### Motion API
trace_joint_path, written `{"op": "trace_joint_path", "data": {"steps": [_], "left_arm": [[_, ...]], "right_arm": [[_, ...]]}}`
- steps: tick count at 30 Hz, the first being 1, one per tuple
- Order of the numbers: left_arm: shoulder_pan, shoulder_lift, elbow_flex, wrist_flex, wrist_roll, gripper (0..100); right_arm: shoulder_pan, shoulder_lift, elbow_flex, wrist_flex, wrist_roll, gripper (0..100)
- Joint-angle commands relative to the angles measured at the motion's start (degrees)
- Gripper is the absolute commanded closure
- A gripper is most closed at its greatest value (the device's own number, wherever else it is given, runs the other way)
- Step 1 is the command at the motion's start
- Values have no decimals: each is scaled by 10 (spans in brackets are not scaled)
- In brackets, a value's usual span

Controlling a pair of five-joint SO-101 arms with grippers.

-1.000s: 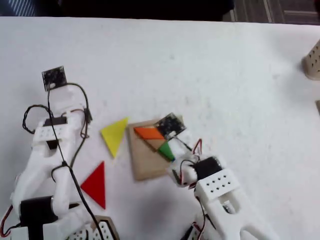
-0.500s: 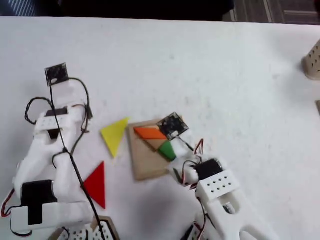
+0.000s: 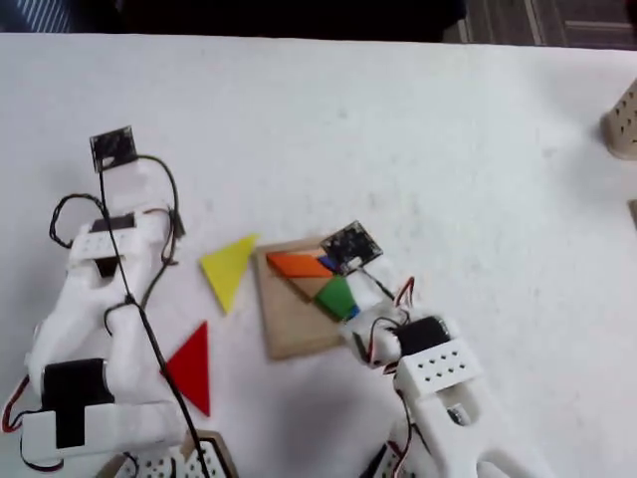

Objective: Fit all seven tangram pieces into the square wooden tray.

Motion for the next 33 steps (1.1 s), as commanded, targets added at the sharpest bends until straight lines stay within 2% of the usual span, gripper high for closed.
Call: {"op": "trace_joint_path", "data": {"steps": [1, 12, 26, 33], "left_arm": [[-6, -3, -28, 5, -7, 977], [-6, -3, -28, 5, -7, 977], [-6, -3, -31, 5, -7, 977], [-7, -3, -30, 5, -7, 977]], "right_arm": [[1, -7, -13, -5, 7, 978], [6, 167, -123, 7, 5, 980], [5, 154, -121, -29, 2, 980], [26, 74, -103, 18, 6, 981]]}}
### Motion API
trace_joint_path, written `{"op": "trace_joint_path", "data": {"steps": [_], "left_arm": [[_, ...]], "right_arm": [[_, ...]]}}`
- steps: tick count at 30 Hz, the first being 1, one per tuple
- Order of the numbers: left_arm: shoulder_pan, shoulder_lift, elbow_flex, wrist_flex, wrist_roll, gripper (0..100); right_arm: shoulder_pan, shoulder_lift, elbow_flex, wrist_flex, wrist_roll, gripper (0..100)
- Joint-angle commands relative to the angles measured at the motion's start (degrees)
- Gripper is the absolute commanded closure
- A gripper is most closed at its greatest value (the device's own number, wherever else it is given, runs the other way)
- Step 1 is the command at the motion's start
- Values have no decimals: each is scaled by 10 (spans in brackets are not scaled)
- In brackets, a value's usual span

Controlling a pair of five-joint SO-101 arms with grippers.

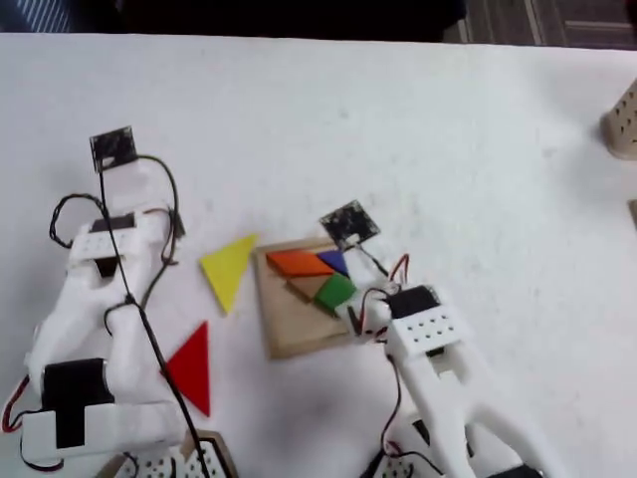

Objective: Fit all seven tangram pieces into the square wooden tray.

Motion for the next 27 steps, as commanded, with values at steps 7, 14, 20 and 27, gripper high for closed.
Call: {"op": "trace_joint_path", "data": {"steps": [7, 14, 20, 27], "left_arm": [[-7, -3, -30, 5, -7, 977], [-7, -3, -30, 5, -7, 977], [-7, -3, -29, 5, -7, 977], [-7, -4, -28, 5, -7, 977]], "right_arm": [[38, -147, 75, 36, 39, 979], [22, -146, 88, 19, 41, 978], [3, -128, 101, -10, 44, 978], [4, -80, 80, -16, 44, 978]]}}
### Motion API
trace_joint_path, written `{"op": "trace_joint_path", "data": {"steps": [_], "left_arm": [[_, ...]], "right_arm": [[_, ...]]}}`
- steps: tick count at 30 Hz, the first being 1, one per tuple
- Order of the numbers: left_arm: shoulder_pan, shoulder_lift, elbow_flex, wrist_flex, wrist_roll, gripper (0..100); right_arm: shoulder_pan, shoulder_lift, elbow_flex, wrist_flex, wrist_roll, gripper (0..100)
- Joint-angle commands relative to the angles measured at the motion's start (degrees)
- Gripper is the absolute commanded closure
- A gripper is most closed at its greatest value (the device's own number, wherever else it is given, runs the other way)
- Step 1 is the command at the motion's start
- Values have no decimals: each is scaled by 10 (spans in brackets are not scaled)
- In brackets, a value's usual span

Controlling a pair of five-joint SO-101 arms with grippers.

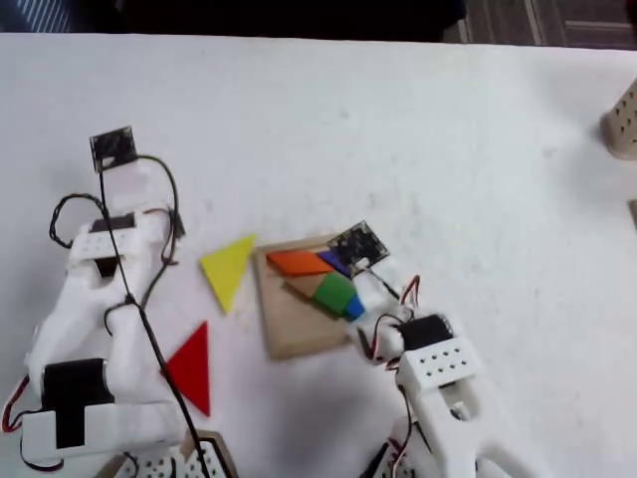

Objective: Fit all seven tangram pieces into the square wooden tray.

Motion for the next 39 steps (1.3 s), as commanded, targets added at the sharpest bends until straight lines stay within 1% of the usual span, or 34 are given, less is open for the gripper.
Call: {"op": "trace_joint_path", "data": {"steps": [1, 4, 7, 9, 11, 13, 18, 23, 27, 31, 36, 39], "left_arm": [[-7, -4, -28, 5, -7, 977], [-7, -4, -28, 5, -7, 977], [-7, -4, -28, 5, -7, 977], [-7, -4, -28, 5, -7, 977], [-7, -4, -28, 5, -7, 977], [-7, -4, -28, 5, -7, 977], [-7, -4, -28, 5, -7, 977], [-7, -4, -29, 4, -7, 977], [-7, -4, -29, 4, -7, 977], [-7, -4, -30, 3, -7, 977], [-7, -4, -31, 2, -7, 977], [-7, -4, -31, 2, -7, 977]], "right_arm": [[-1, 22, -25, -10, 7, 978], [0, 45, -33, -29, 7, 979], [13, 52, -51, -17, 4, 981], [30, 36, -69, -3, 2, 981], [30, 10, -73, 6, 0, 981], [7, -13, -74, 15, -22, 979], [-93, -31, -76, 20, -65, 978], [-159, 7, -78, -65, -141, 978], [-196, 89, -78, -166, -170, 978], [-198, 191, -95, -262, -170, 978], [-178, 296, -164, -271, -168, 979], [-163, 323, -183, -271, -168, 980]]}}
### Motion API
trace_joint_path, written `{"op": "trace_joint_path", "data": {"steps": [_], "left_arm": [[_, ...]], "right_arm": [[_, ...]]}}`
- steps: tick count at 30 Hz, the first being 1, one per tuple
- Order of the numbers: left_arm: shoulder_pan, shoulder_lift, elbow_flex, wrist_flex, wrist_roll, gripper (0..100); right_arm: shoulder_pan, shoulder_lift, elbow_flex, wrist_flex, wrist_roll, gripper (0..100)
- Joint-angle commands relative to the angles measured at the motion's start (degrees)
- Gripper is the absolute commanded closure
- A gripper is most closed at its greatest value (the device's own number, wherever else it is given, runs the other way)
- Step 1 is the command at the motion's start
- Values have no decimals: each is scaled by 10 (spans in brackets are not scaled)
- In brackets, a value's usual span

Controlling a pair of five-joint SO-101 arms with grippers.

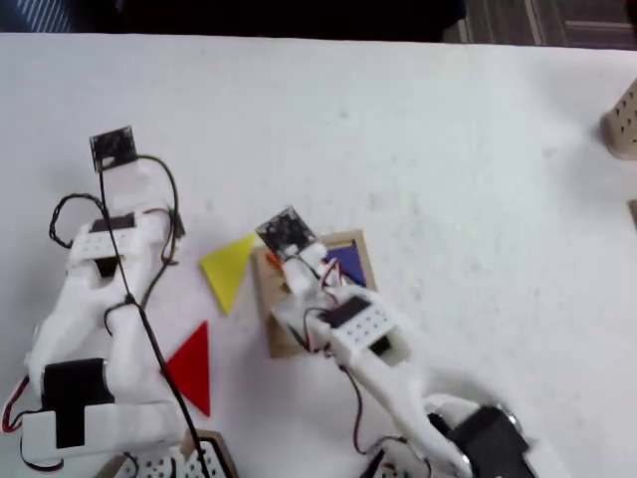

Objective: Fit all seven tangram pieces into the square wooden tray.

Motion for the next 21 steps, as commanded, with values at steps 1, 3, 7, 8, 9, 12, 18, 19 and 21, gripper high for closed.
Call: {"op": "trace_joint_path", "data": {"steps": [1, 3, 7, 8, 9, 12, 18, 19, 21], "left_arm": [[-7, -4, -31, 2, -7, 977], [-7, -4, -32, 2, -7, 977], [-7, -4, -32, 2, -7, 977], [-7, -4, -32, 2, -7, 977], [-7, -4, -32, 2, -7, 977], [-7, -4, -32, 2, -7, 977], [-7, -4, -32, 2, -7, 977], [-7, -4, -32, 2, -7, 977], [-7, -4, -33, 2, -7, 977]], "right_arm": [[21, 9, -42, -13, -4, 980], [24, 8, -42, -13, -4, 980], [43, 8, -44, -13, -4, 981], [50, 9, -45, -14, -4, 981], [56, 9, -45, -14, -4, 981], [68, 10, -45, -14, -3, 981], [65, -1, -45, -13, 0, 981], [65, -15, -45, -7, 0, 981], [65, -58, -45, 28, -2, 981]]}}
